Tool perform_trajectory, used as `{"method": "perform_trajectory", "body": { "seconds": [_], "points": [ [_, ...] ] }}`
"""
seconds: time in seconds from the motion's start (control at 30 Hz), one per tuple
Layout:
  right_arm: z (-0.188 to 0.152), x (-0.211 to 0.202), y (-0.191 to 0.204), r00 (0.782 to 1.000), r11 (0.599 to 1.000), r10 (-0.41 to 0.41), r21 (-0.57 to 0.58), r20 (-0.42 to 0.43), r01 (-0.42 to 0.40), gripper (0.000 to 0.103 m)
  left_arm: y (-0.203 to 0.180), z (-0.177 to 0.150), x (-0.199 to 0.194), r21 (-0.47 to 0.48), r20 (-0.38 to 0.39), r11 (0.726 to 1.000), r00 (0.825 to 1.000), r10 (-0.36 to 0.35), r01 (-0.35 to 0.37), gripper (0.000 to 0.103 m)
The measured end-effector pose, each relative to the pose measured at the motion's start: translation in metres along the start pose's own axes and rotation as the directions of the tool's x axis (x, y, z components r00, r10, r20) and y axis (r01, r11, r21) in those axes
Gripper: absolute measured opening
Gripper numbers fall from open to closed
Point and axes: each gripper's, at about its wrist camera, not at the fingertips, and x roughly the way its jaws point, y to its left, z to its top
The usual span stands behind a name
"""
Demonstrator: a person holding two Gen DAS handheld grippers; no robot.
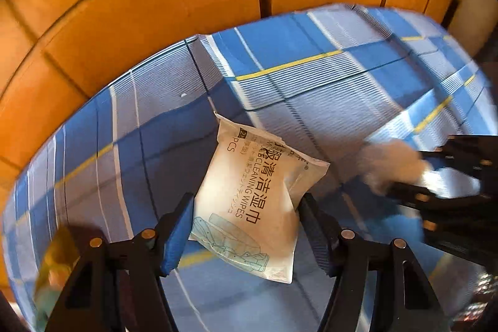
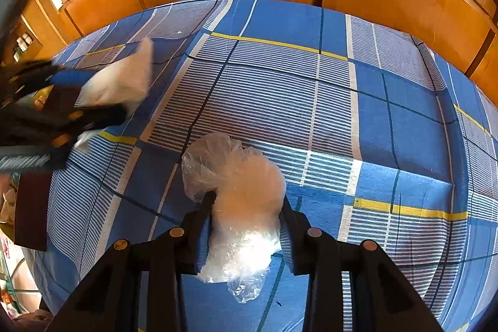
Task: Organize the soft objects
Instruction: 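Grasp the white wipes packet with the left tool while the right tool holds the plastic bag, then carry the wipes packet into the gold tray and open the left tool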
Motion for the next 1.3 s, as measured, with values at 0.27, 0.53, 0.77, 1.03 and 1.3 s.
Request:
{"method": "perform_trajectory", "body": {
  "seconds": [0.27, 0.53, 0.77, 1.03, 1.3],
  "points": [
    [-0.005, -0.002, 0.003, 0.999, 0.999, -0.023, -0.034, 0.023, 0.024, 0.037, -0.051, -0.066, -0.047, -0.101, 0.086, 0.995, 0.996, -0.016, 0.024, 0.067],
    [-0.006, -0.003, 0.001, 0.999, 1.0, -0.022, -0.021, 0.04, 0.023, 0.038, -0.087, -0.12, -0.039, -0.109, 0.114, 0.993, 0.992, 0.047, -0.034, 0.067],
    [-0.007, -0.004, 0.003, 0.998, 0.999, -0.038, -0.027, 0.049, 0.04, 0.038, -0.094, -0.131, -0.031, -0.113, 0.156, 0.99, 0.982, 0.101, -0.084, 0.067],
    [-0.008, -0.003, 0.008, 0.995, 0.997, -0.053, -0.054, 0.085, 0.057, 0.038, -0.097, -0.134, -0.029, -0.122, 0.179, 0.987, 0.976, 0.122, -0.101, 0.068],
    [-0.01, -0.002, 0.012, 0.989, 0.995, -0.07, -0.06, 0.131, 0.078, 0.038, -0.096, -0.135, -0.03, -0.14, 0.19, 0.986, 0.975, 0.119, -0.093, 0.068]
  ]
}}
